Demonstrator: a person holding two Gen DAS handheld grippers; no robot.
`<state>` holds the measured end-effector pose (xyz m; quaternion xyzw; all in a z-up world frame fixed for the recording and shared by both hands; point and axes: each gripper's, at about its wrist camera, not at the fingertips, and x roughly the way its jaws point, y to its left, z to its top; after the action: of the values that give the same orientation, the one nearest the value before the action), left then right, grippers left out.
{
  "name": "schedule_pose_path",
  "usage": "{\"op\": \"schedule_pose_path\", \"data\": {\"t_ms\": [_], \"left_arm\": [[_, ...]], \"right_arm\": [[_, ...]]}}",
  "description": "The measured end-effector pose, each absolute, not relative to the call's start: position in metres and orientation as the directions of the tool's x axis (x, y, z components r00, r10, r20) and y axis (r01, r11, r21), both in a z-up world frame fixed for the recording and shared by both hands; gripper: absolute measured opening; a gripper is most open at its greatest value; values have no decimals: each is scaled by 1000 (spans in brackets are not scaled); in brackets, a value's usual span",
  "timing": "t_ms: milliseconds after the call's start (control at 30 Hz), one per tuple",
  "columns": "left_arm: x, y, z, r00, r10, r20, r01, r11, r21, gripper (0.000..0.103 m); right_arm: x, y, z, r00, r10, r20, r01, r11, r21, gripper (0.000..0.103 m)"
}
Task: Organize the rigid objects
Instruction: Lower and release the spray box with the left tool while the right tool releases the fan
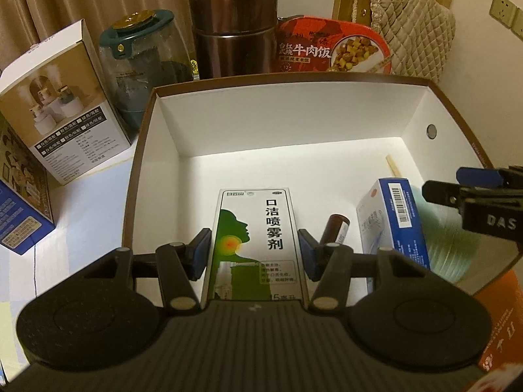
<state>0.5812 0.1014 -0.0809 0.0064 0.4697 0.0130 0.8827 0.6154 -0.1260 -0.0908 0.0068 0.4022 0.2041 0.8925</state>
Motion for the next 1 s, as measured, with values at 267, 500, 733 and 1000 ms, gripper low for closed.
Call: {"op": "schedule_pose_path", "data": {"t_ms": [267, 500, 733, 1000], "left_arm": [[586, 98, -85, 576, 37, -816, 0, 999, 46, 52], [581, 99, -75, 591, 38, -806, 4, 999, 49, 62], [563, 104, -68, 584, 26, -812, -10, 1000, 25, 62], [535, 107, -46, 609, 7, -793, -17, 1000, -4, 62]], "right_arm": [[605, -132, -90, 553, 394, -734, -370, 906, 208, 61], [591, -137, -84, 520, 417, -746, -383, 894, 232, 63], [573, -138, -75, 513, 430, -743, -399, 886, 237, 65], [549, -143, -60, 532, 447, -719, -409, 879, 244, 66]]}}
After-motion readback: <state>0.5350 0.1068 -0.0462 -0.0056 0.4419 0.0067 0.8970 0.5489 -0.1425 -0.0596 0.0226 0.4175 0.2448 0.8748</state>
